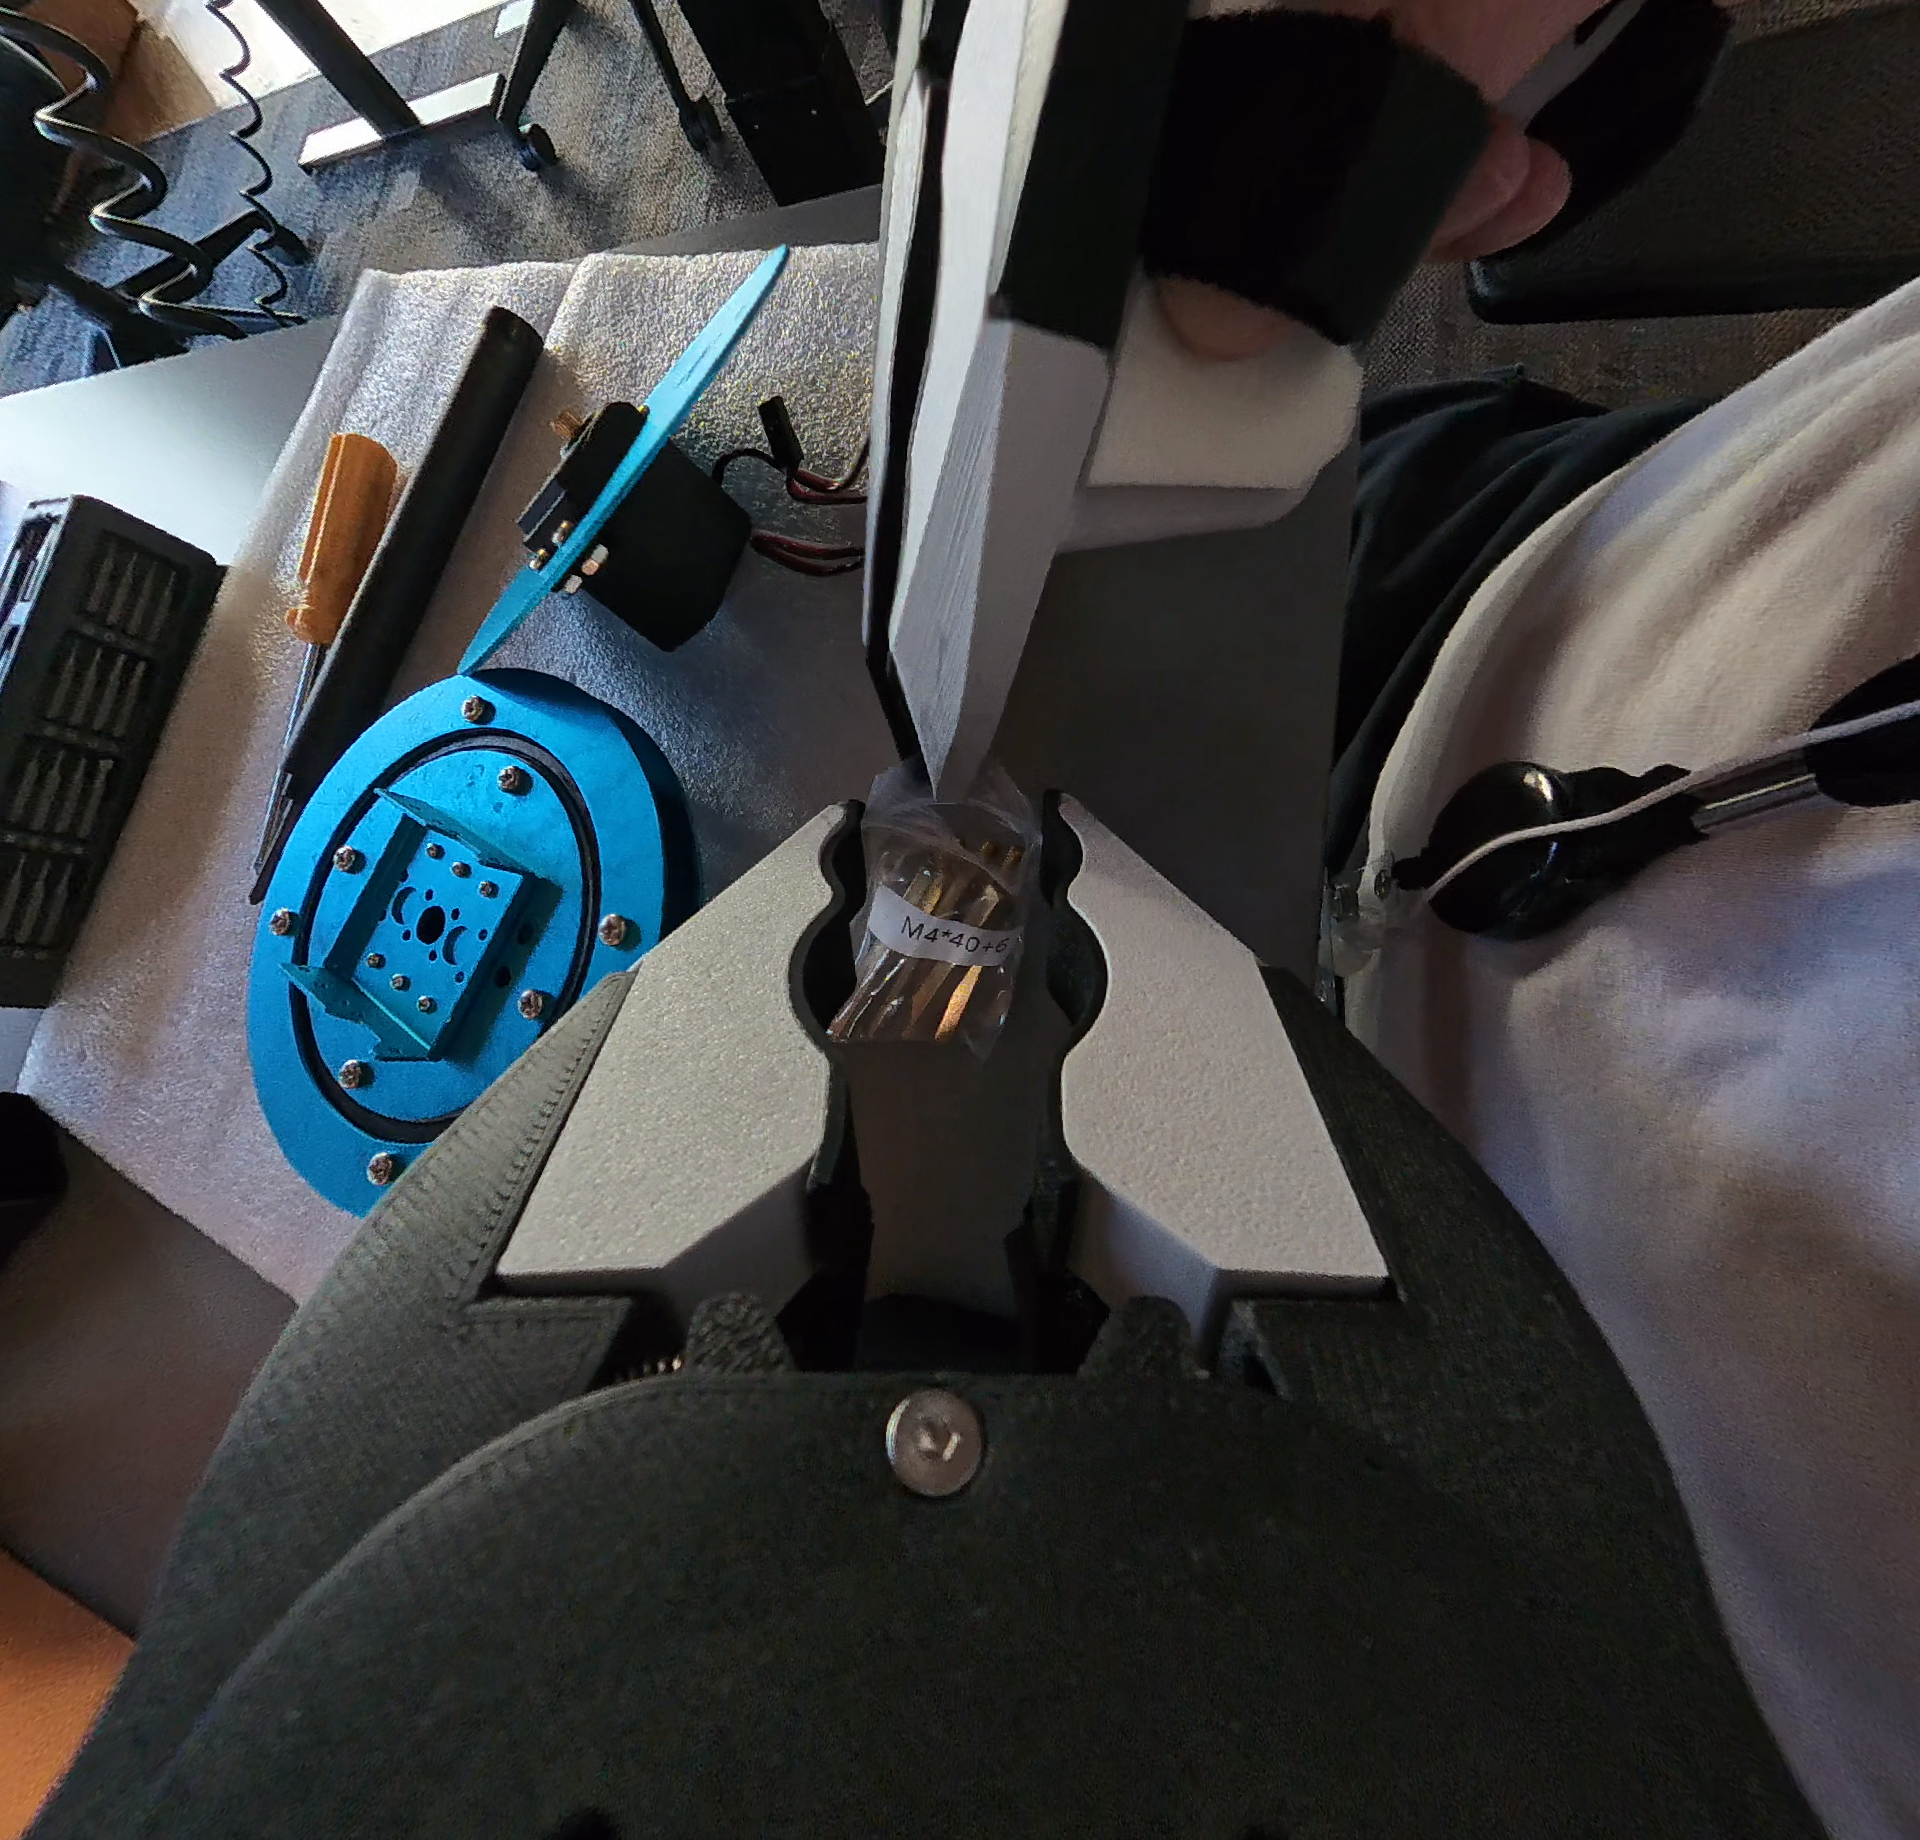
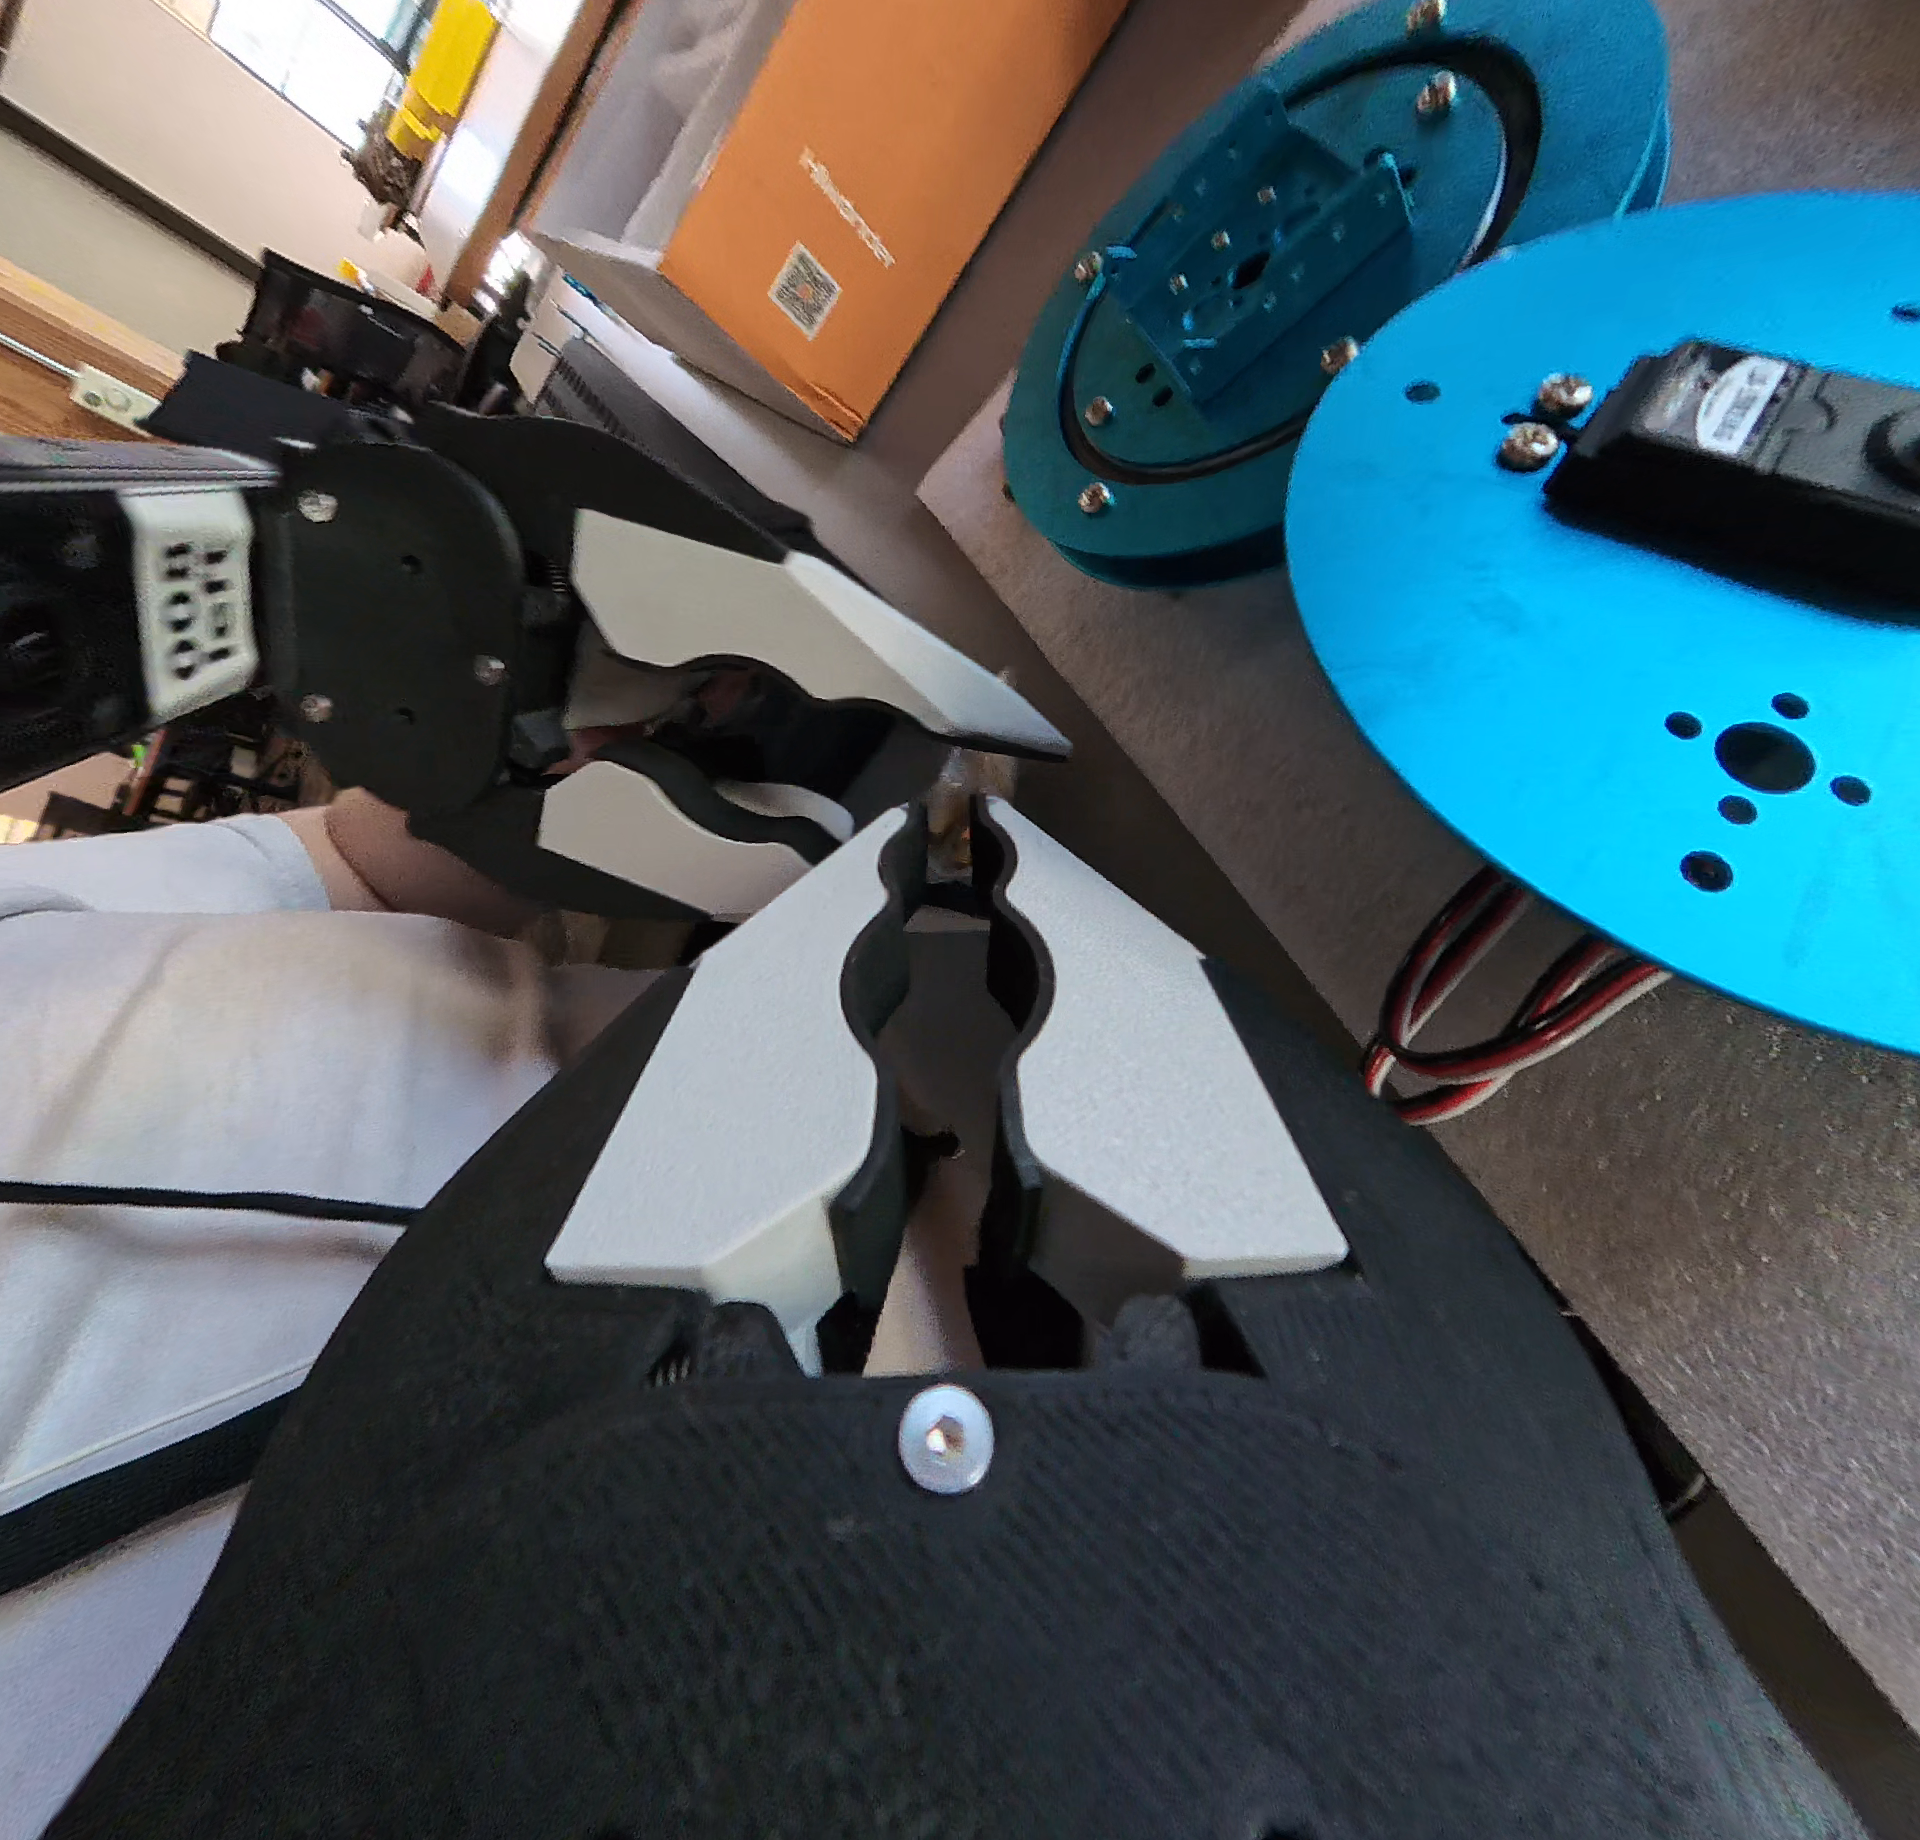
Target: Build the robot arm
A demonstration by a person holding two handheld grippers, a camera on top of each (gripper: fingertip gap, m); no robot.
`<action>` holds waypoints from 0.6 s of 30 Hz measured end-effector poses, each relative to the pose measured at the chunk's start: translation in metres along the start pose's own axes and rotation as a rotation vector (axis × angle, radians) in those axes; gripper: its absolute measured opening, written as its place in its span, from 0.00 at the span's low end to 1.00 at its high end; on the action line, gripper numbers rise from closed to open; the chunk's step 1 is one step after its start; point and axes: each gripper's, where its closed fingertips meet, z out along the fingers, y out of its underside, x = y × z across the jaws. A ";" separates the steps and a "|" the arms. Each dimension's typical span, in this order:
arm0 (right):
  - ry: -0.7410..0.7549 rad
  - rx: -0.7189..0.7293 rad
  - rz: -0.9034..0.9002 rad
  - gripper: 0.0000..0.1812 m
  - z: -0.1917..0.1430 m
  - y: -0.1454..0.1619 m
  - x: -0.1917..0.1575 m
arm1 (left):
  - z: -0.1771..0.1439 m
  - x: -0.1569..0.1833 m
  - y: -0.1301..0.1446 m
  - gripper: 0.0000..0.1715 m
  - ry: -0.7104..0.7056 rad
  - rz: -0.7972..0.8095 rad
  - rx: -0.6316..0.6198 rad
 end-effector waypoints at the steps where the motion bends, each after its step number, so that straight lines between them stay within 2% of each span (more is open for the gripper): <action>1: -0.008 0.025 -0.013 0.04 -0.003 -0.003 -0.004 | 0.001 0.000 0.000 0.19 0.003 -0.007 -0.002; 5: -0.013 0.059 -0.049 0.03 -0.008 -0.006 -0.017 | 0.006 -0.002 0.001 0.18 0.000 -0.023 -0.005; 8: 0.045 0.006 -0.023 0.07 0.003 0.006 -0.004 | 0.009 -0.003 0.002 0.18 -0.009 -0.039 -0.008; 11: 0.025 0.028 0.017 0.08 0.007 0.006 -0.001 | 0.010 -0.004 0.001 0.18 -0.019 -0.043 -0.011; 18: 0.037 0.030 0.063 0.06 0.010 0.003 0.009 | 0.015 -0.009 0.002 0.19 -0.045 -0.056 -0.036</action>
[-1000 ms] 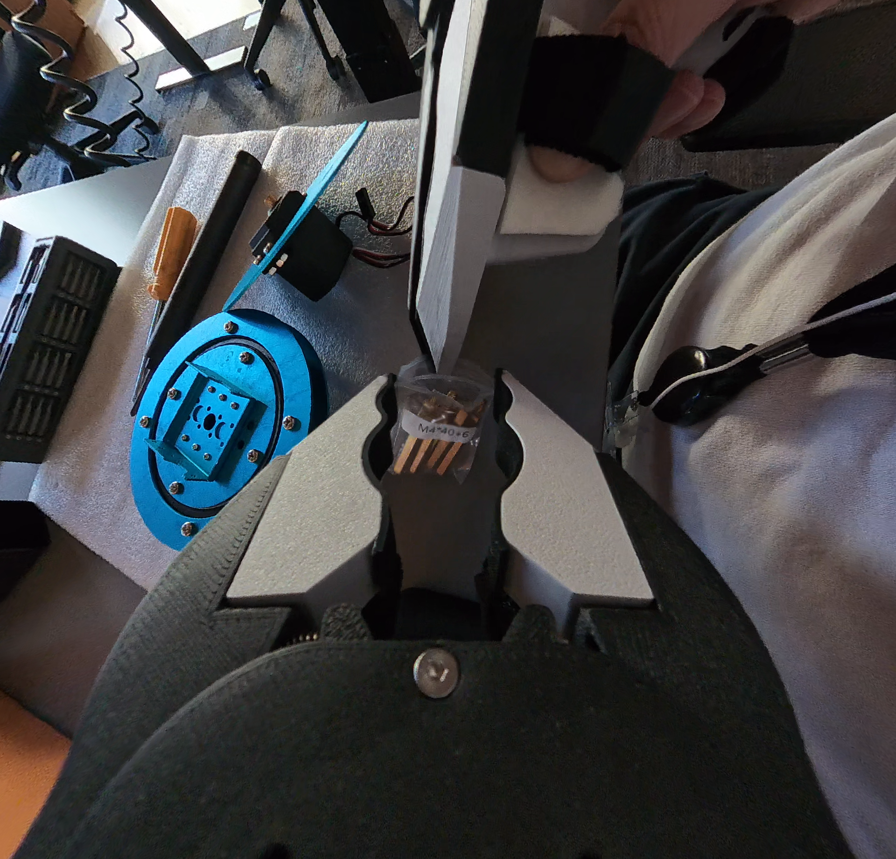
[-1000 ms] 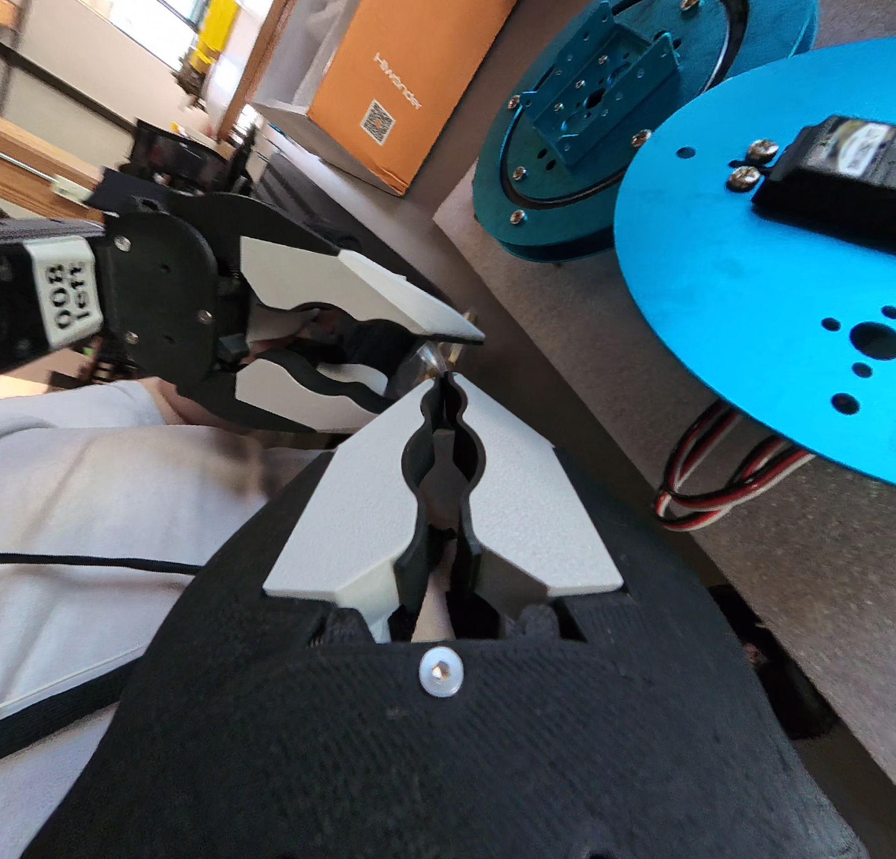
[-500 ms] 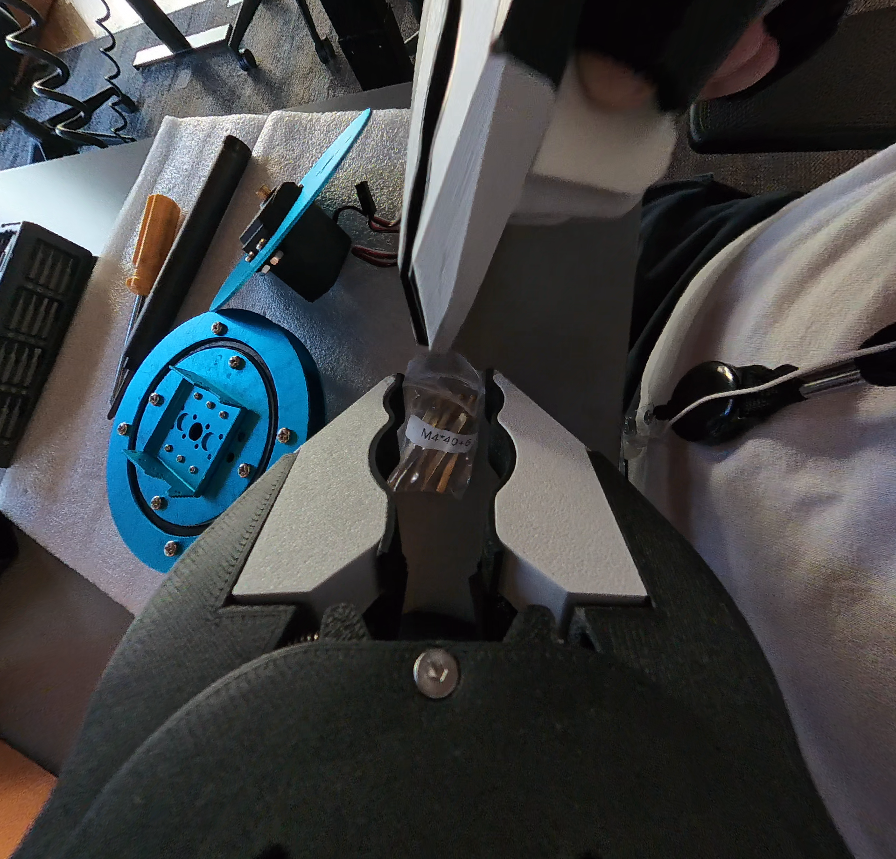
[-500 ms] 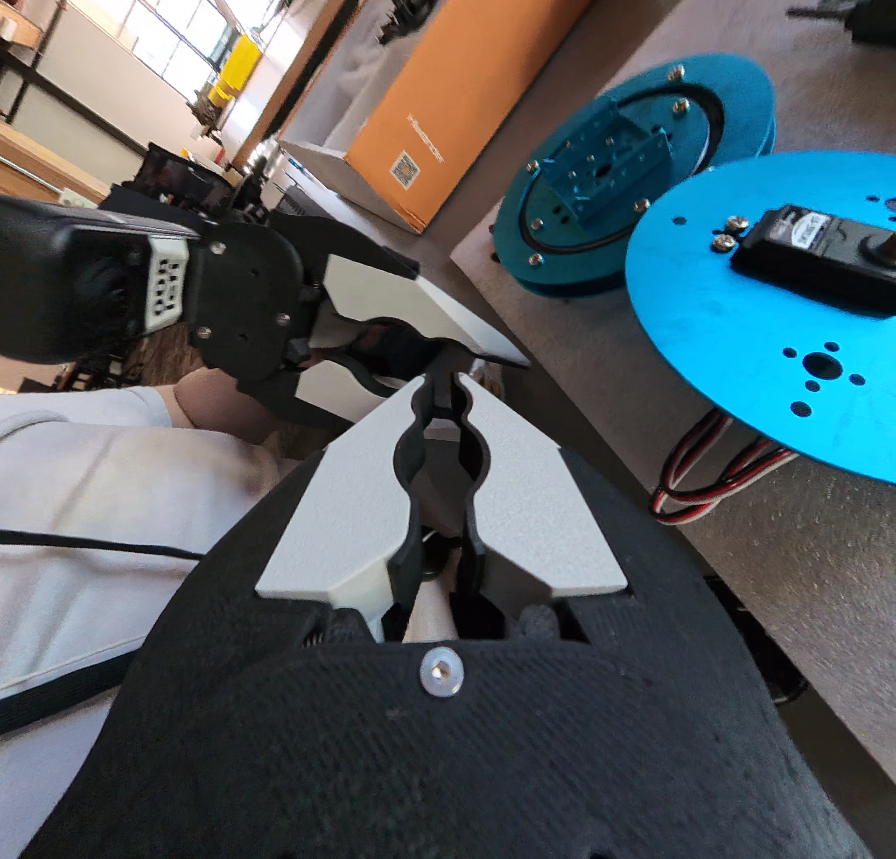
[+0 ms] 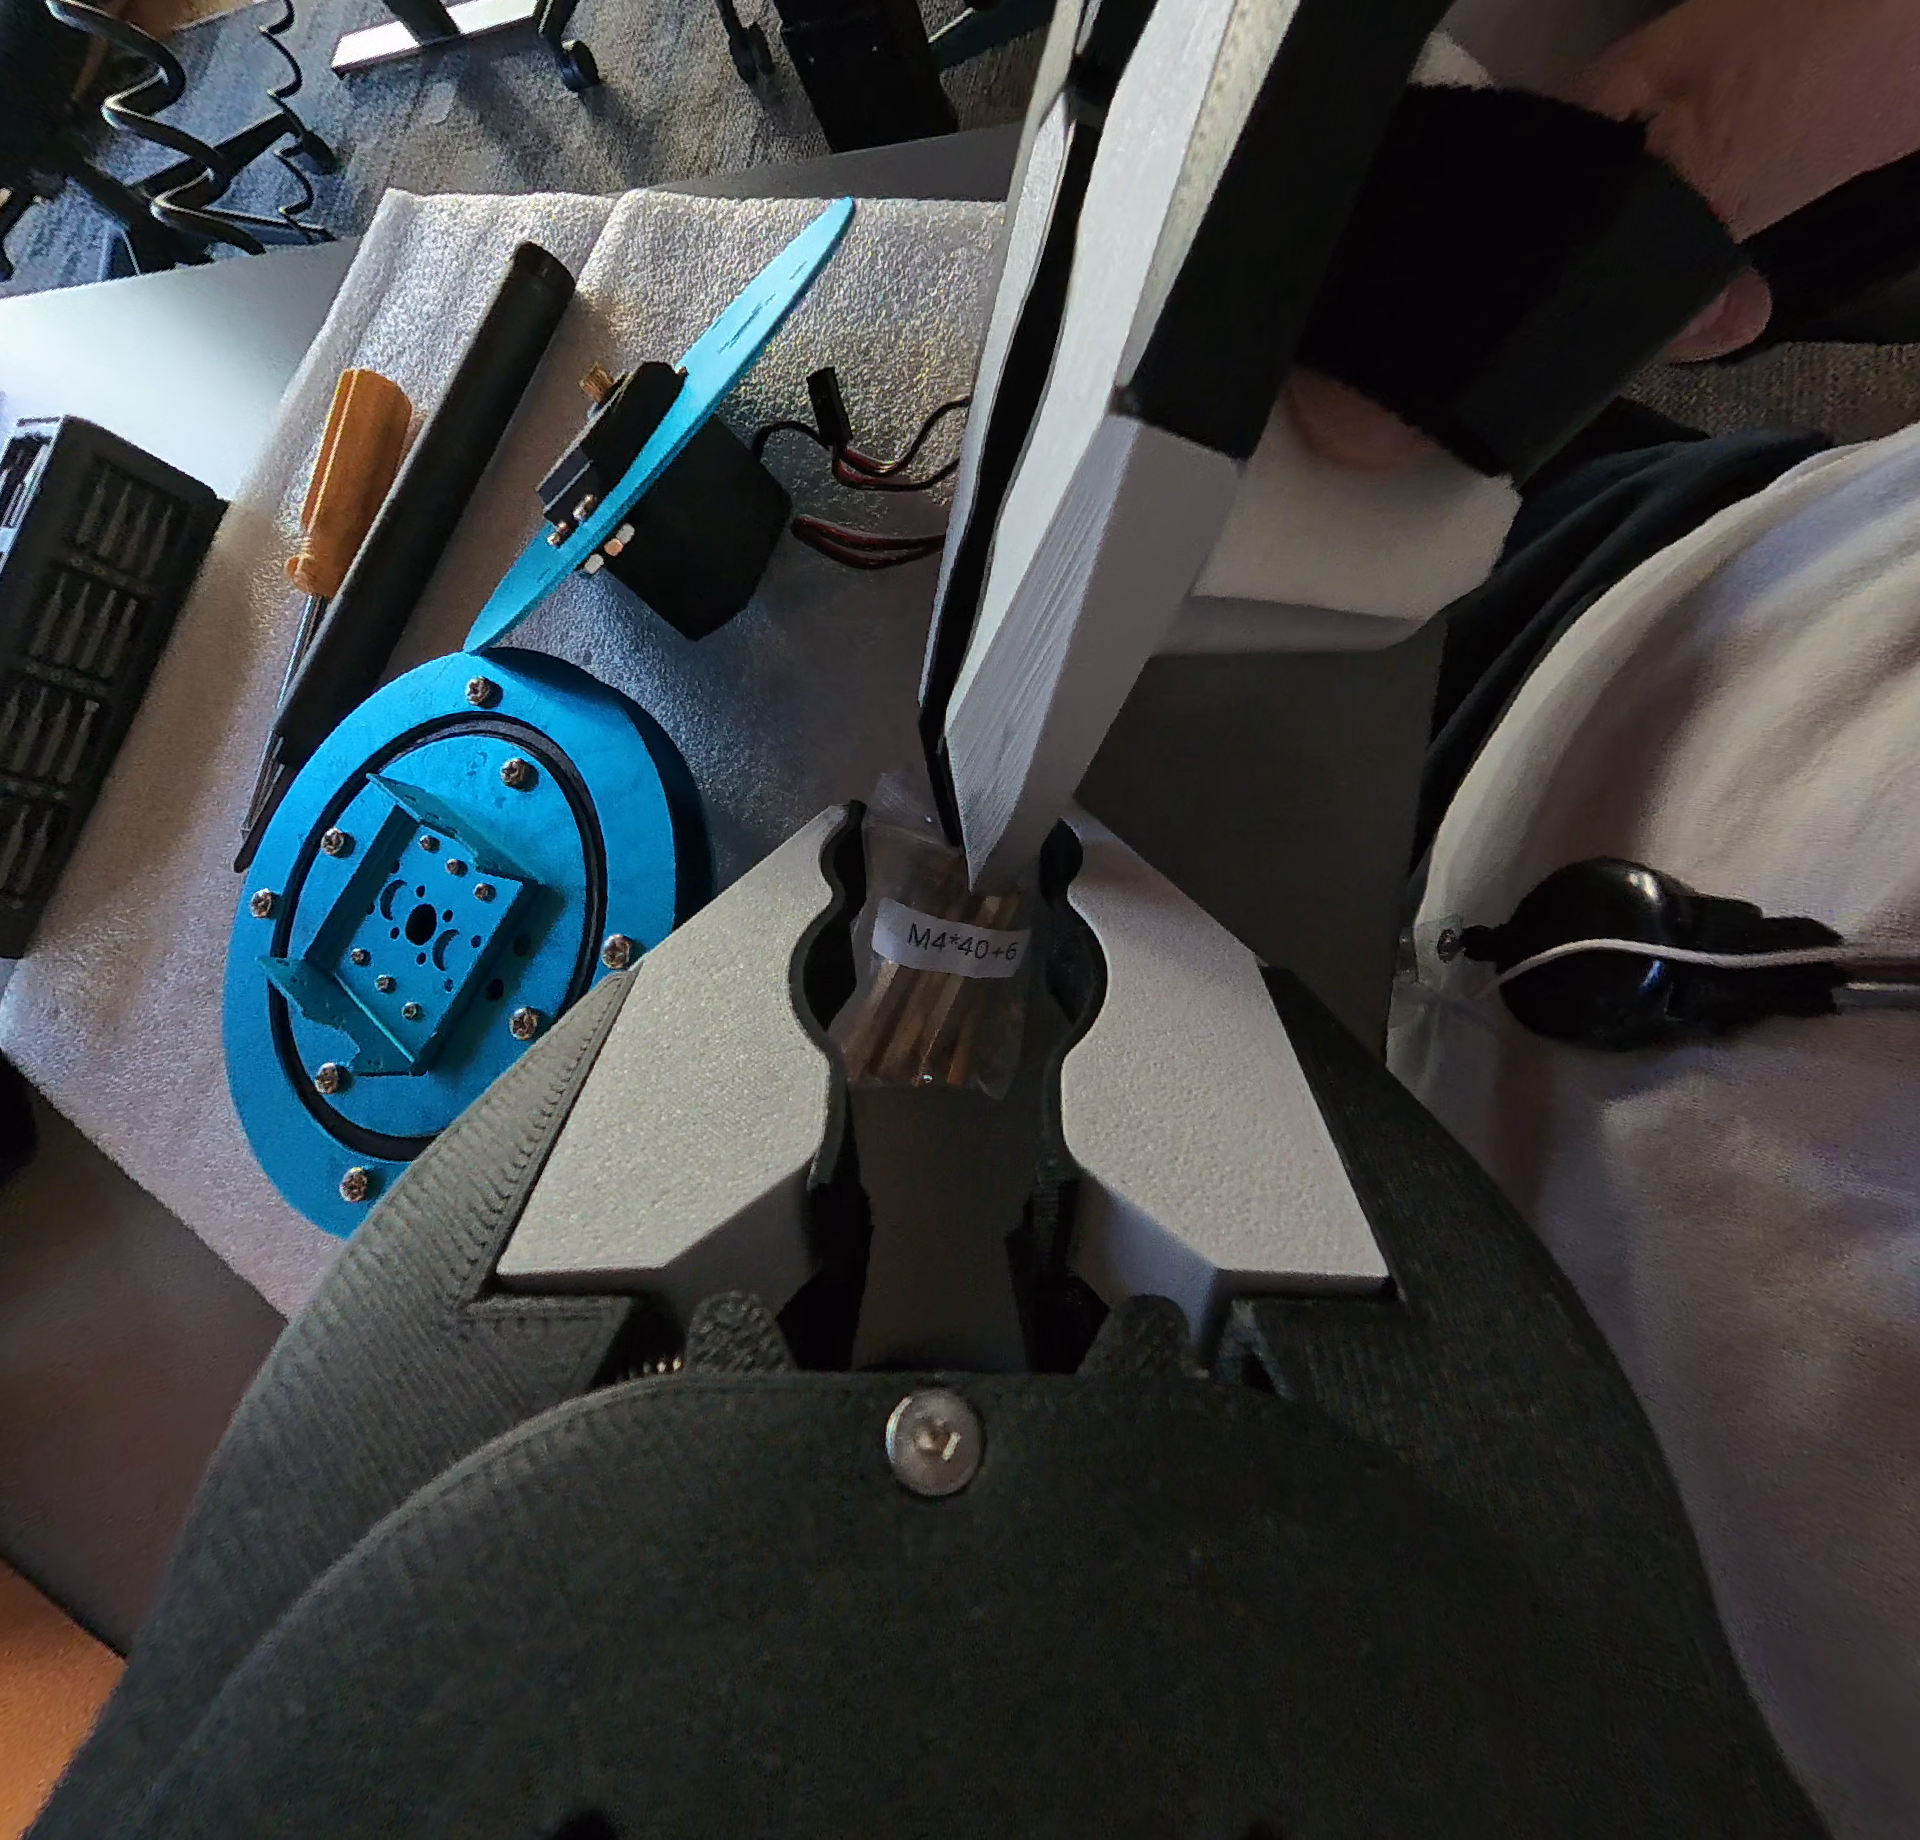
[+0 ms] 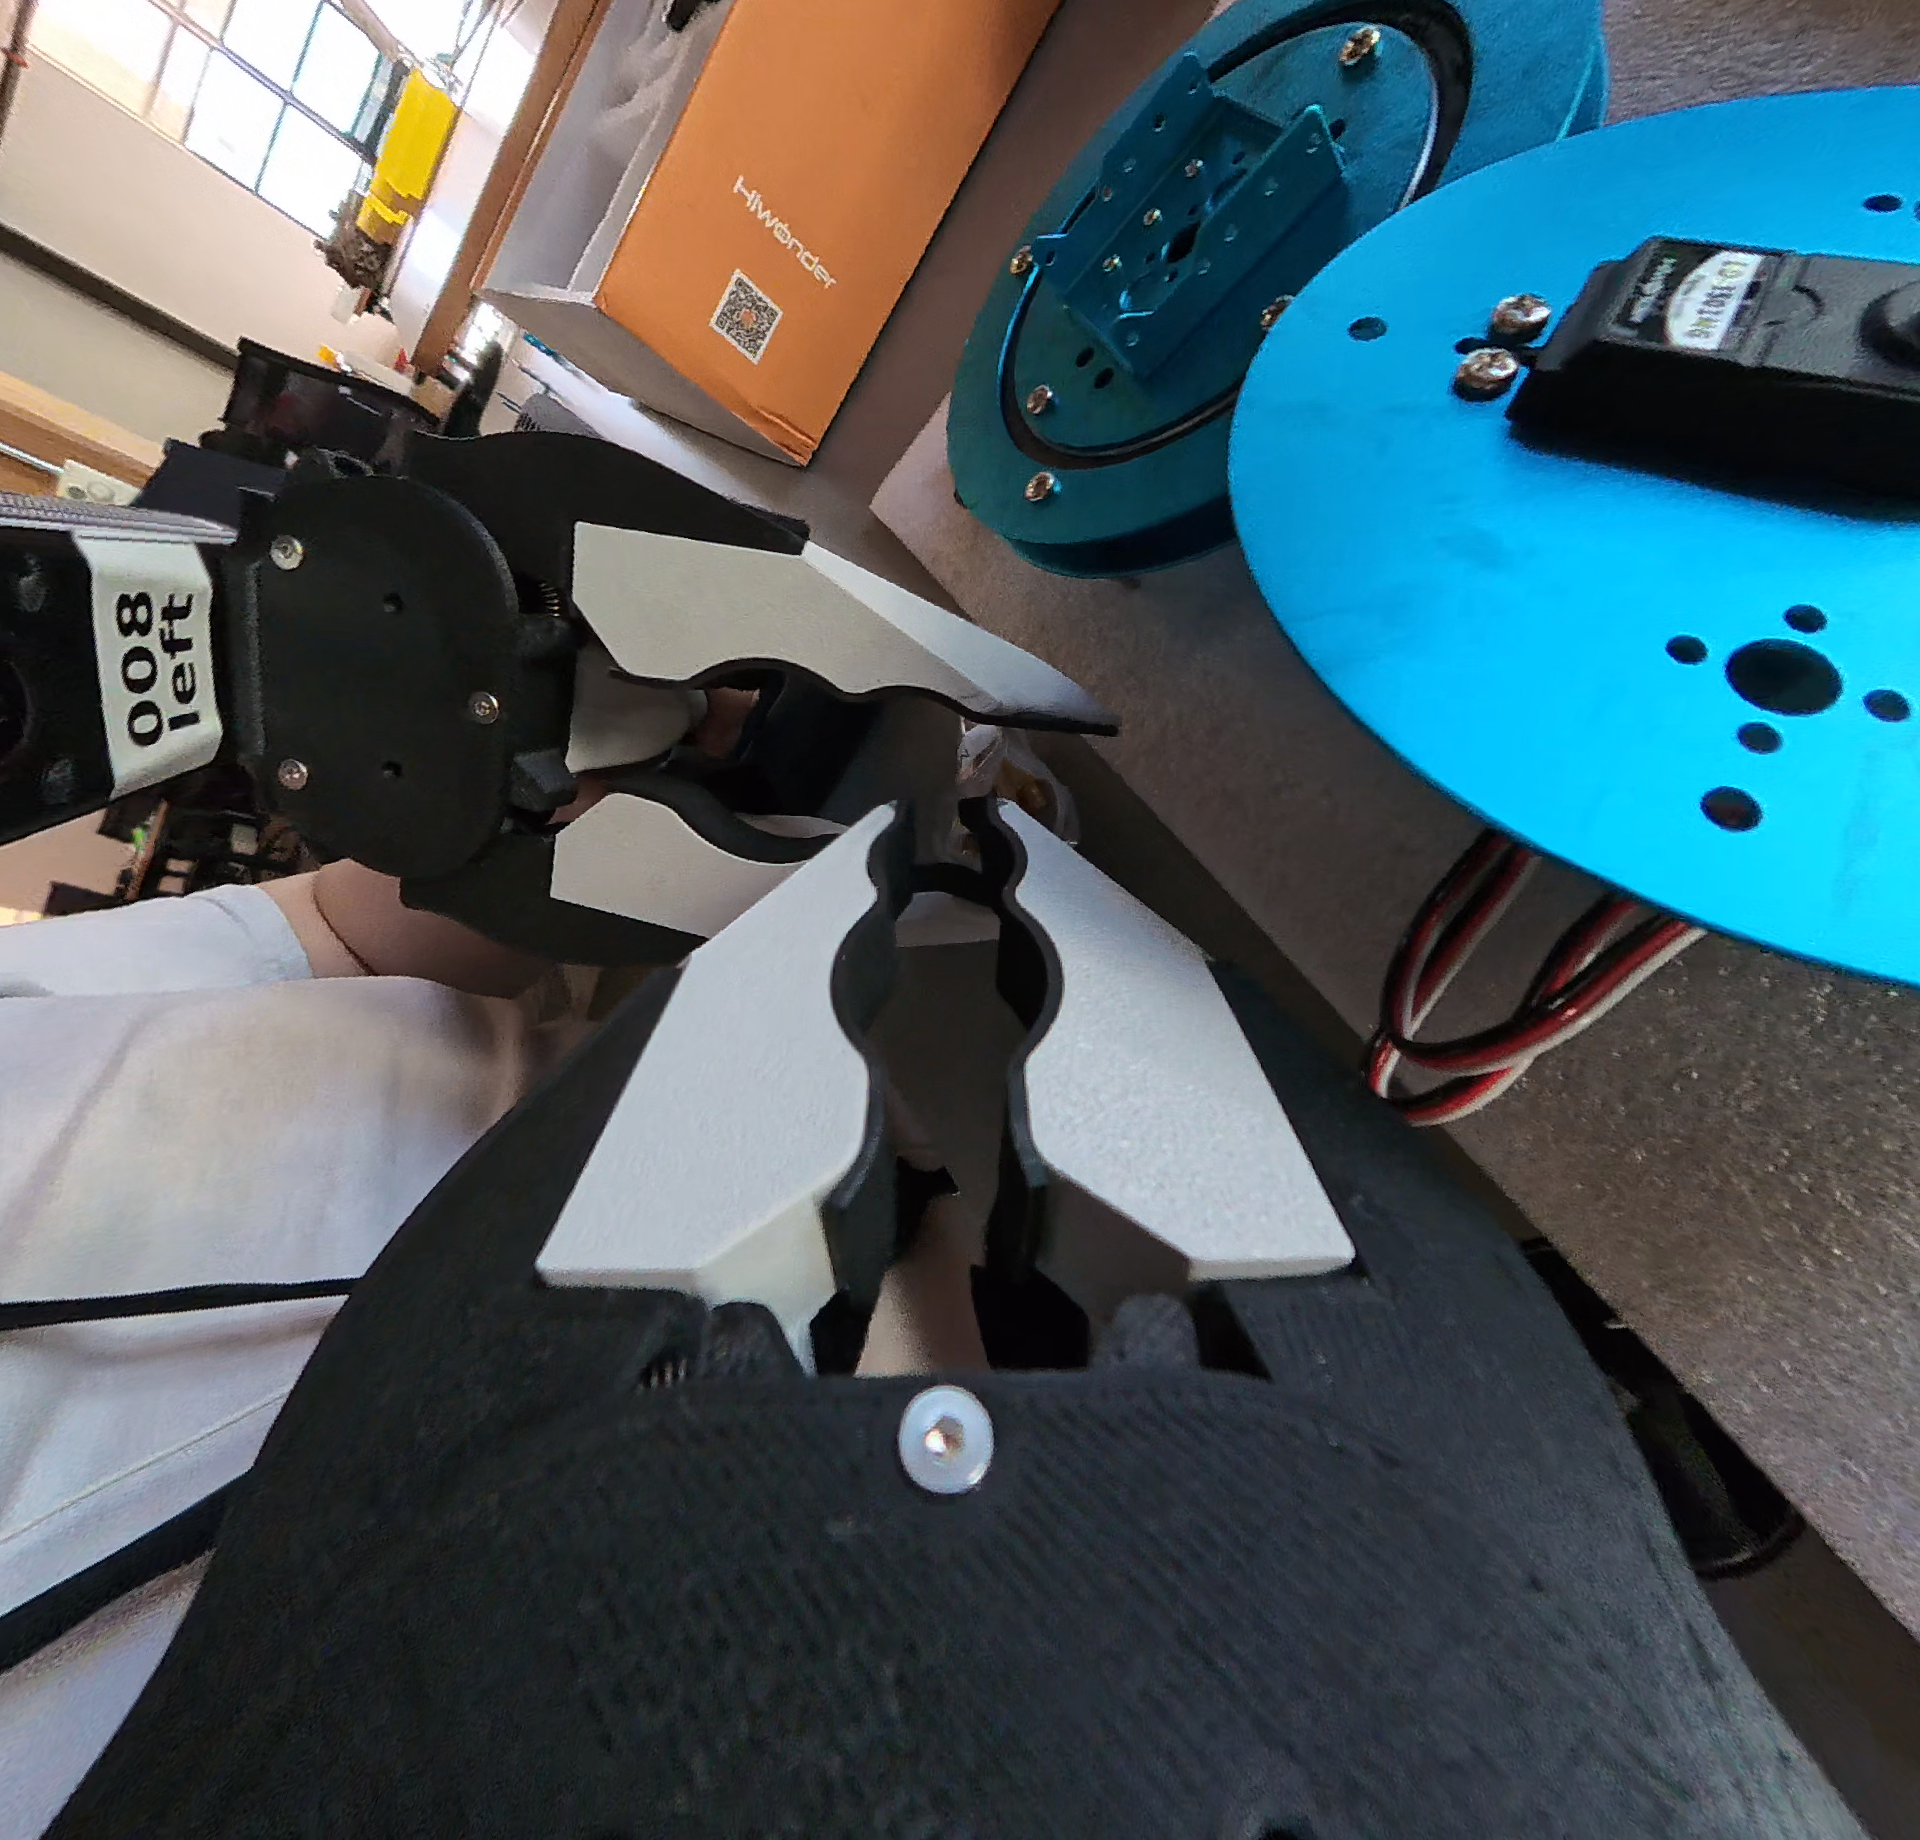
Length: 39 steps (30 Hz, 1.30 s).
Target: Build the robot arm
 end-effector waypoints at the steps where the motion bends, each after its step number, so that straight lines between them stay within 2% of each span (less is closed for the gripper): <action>1: 0.003 -0.003 0.001 0.04 0.000 0.000 0.001 | 0.001 -0.001 0.000 0.19 -0.004 -0.003 -0.005; 4: 0.005 0.000 0.002 0.00 0.000 0.000 0.003 | 0.003 -0.002 0.001 0.19 -0.019 -0.007 -0.020; 11: -0.031 0.023 0.038 0.00 -0.004 -0.001 0.002 | 0.003 -0.002 -0.001 0.19 -0.021 -0.019 -0.012; 24: -0.183 0.052 0.101 0.00 -0.009 0.000 -0.003 | 0.000 0.001 -0.004 0.17 -0.002 -0.025 0.014; 39: -0.143 0.048 0.065 0.00 -0.010 0.001 0.000 | 0.003 0.001 -0.003 0.17 0.000 -0.017 -0.003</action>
